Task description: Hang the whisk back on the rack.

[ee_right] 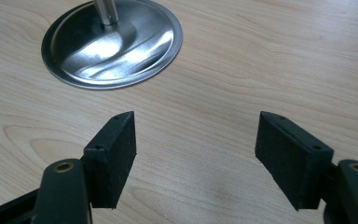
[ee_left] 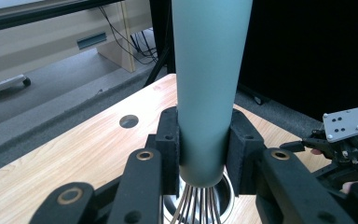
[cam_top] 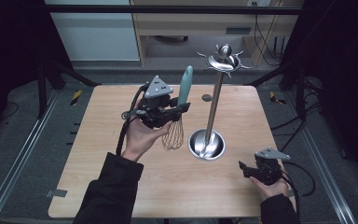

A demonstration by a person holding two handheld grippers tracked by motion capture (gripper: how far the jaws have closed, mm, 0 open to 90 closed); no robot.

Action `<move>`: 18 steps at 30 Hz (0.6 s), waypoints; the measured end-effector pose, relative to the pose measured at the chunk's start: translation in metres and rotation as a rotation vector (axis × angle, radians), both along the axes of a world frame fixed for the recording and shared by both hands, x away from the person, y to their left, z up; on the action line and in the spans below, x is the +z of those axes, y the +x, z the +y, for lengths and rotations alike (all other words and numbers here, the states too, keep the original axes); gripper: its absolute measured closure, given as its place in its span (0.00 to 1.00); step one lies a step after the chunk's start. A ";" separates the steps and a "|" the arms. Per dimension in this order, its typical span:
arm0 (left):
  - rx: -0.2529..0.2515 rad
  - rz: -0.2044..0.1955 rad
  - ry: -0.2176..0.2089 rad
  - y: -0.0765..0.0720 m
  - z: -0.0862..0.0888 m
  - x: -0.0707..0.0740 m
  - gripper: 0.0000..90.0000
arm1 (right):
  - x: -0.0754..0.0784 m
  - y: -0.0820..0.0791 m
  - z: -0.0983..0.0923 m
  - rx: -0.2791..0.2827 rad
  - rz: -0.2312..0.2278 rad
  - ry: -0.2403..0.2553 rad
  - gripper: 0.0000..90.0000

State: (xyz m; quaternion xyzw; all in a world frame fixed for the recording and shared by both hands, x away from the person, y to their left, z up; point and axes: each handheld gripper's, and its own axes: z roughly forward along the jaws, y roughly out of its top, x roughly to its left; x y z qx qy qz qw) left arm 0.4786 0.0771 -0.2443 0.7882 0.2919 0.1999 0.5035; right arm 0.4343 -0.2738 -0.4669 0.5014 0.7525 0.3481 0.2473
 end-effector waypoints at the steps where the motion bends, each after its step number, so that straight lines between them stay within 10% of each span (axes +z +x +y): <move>1: 0.000 0.001 0.001 0.001 -0.001 0.001 0.77 | 0.000 0.000 0.000 -0.003 -0.002 -0.001 0.32; 18: 0.000 0.011 0.028 0.007 -0.012 0.006 0.77 | 0.001 -0.001 -0.001 -0.005 0.001 0.004 0.32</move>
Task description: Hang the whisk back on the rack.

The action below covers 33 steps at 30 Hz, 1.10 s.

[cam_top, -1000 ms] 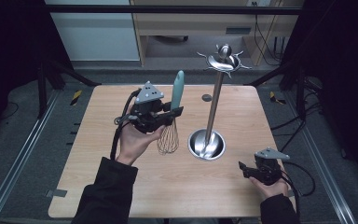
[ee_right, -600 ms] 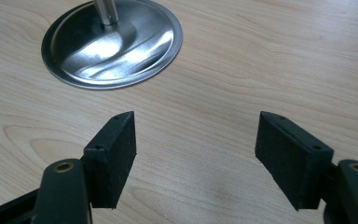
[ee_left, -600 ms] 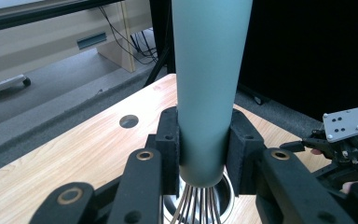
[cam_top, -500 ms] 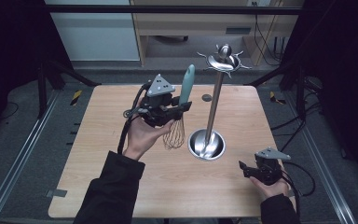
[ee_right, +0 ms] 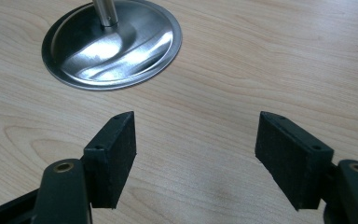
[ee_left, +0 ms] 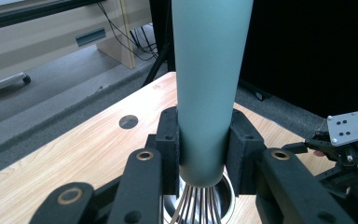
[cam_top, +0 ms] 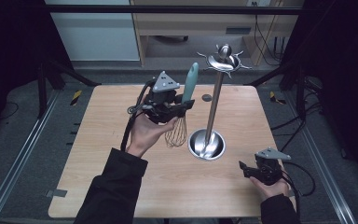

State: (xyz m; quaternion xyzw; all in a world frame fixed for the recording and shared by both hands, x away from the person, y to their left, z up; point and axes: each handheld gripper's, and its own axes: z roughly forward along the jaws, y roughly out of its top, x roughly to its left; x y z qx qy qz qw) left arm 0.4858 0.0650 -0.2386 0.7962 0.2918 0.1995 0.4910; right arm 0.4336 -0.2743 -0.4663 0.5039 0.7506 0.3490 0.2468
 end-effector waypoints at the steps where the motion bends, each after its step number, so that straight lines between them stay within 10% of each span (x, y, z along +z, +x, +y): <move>1: 0.001 -0.001 0.003 0.000 -0.001 0.000 0.77 | 0.000 0.000 0.000 0.001 -0.001 0.000 0.32; 33: 0.024 0.028 0.035 0.010 -0.023 0.000 0.77 | 0.000 0.000 0.000 0.004 -0.001 0.010 0.32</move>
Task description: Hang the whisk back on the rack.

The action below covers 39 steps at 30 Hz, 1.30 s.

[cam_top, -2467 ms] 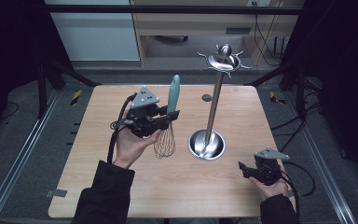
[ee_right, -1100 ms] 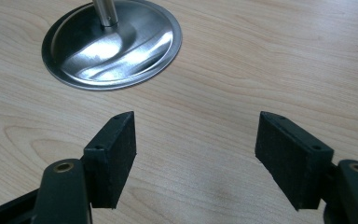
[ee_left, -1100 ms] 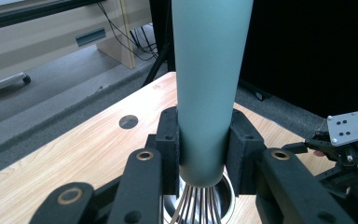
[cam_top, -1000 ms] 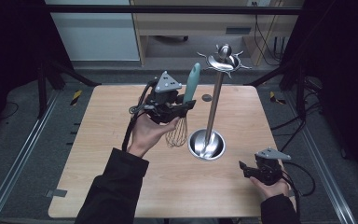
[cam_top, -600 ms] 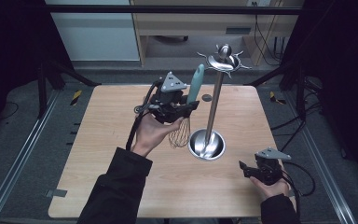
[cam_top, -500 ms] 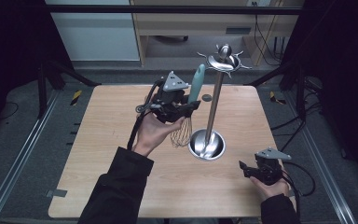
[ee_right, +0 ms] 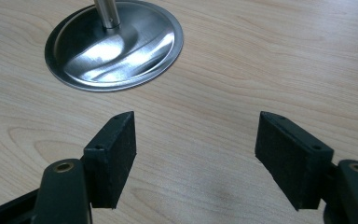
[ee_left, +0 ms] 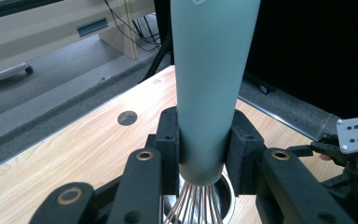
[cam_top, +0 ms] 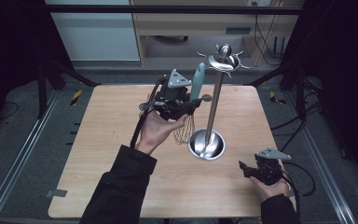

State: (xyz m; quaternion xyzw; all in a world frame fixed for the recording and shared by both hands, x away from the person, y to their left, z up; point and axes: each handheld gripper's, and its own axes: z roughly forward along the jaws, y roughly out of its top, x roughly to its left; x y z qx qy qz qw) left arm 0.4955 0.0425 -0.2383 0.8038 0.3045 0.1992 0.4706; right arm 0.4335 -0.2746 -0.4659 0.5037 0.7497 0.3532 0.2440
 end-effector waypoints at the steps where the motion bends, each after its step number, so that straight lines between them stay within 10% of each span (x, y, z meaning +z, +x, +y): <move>1: -0.001 0.000 -0.001 0.000 -0.001 0.000 0.77 | 0.000 0.000 0.000 -0.001 -0.001 -0.002 0.32; 29: 0.027 0.012 -0.011 0.009 -0.018 -0.008 0.77 | 0.000 0.000 0.000 0.005 -0.002 0.001 0.32; 39: 0.028 -0.039 -0.036 0.010 -0.018 -0.016 0.76 | 0.000 0.000 0.000 0.003 0.000 0.000 0.32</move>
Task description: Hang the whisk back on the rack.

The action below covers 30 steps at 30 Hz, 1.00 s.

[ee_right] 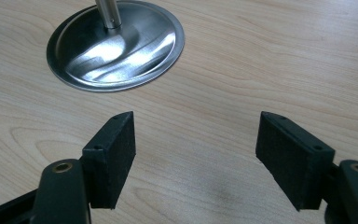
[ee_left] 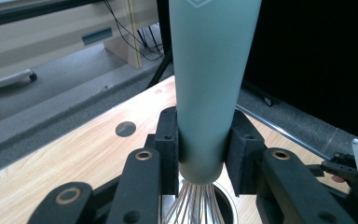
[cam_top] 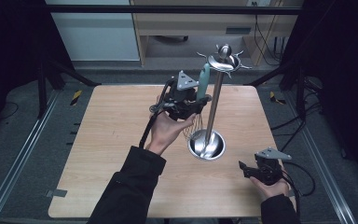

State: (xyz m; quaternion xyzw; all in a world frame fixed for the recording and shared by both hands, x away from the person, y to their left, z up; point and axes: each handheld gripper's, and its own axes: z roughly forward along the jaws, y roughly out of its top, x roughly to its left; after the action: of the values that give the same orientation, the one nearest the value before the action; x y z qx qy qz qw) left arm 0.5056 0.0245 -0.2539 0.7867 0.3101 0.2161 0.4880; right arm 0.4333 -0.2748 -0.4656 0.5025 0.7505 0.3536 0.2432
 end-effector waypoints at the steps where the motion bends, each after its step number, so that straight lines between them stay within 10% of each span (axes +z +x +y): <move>1: 0.003 -0.007 -0.001 0.000 0.000 -0.001 0.76 | 0.000 0.000 0.000 0.000 0.000 0.000 0.31; 26: -0.004 -0.100 -0.012 -0.004 0.019 -0.019 0.53 | -0.001 -0.001 -0.003 -0.008 0.000 0.004 0.31; 30: -0.012 -0.051 -0.043 -0.010 0.029 -0.030 0.49 | -0.001 -0.001 -0.002 -0.004 0.007 0.009 0.31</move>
State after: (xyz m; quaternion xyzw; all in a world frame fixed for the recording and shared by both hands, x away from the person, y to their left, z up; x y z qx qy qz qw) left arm 0.4957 0.0532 -0.2844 0.7721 0.2972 0.2266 0.5140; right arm 0.4322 -0.2765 -0.4662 0.5062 0.7488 0.3549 0.2390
